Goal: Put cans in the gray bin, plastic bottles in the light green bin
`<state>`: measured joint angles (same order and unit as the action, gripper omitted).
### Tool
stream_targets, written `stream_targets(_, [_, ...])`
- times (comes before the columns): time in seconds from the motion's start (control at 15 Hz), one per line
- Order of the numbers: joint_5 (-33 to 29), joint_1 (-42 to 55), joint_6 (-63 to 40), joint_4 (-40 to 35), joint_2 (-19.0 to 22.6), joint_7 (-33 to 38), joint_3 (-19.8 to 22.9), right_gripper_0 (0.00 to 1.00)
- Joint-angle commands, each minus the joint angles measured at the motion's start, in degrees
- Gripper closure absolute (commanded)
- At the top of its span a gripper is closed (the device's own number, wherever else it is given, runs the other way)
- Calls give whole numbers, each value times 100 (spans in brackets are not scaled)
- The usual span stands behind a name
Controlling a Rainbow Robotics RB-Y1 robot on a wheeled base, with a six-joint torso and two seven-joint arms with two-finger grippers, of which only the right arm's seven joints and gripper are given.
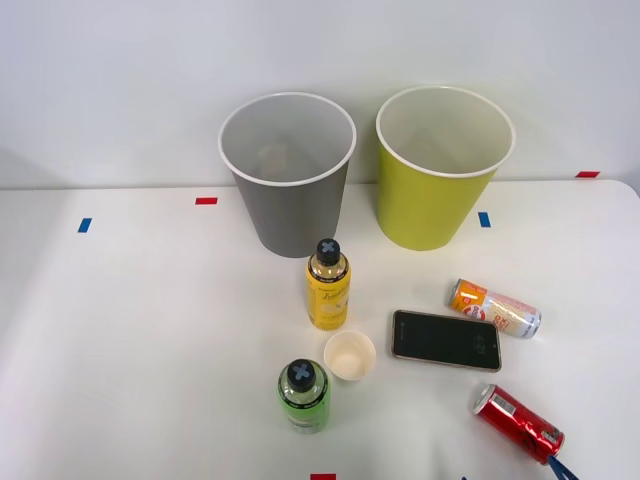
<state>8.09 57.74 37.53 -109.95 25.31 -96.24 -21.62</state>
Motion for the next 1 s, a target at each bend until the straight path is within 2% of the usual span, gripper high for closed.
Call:
stream_targets(0.07, [18,-105,-105,123,0,-9,61,0])
stream_targets(0.27, [35,-281,-220,35,220,-97,360,0])
stream_targets(0.4, [70,-229,-826,-466,545,-106,466,0])
stream_targets(0.53, [149,-26,-1811,-1345,949,-62,624,0])
stream_targets(0.8, [281,-9,-3542,-2399,1468,18,1028,0])
stream_targets(1.0, [325,-44,-5326,-3437,1784,149,1433,0])
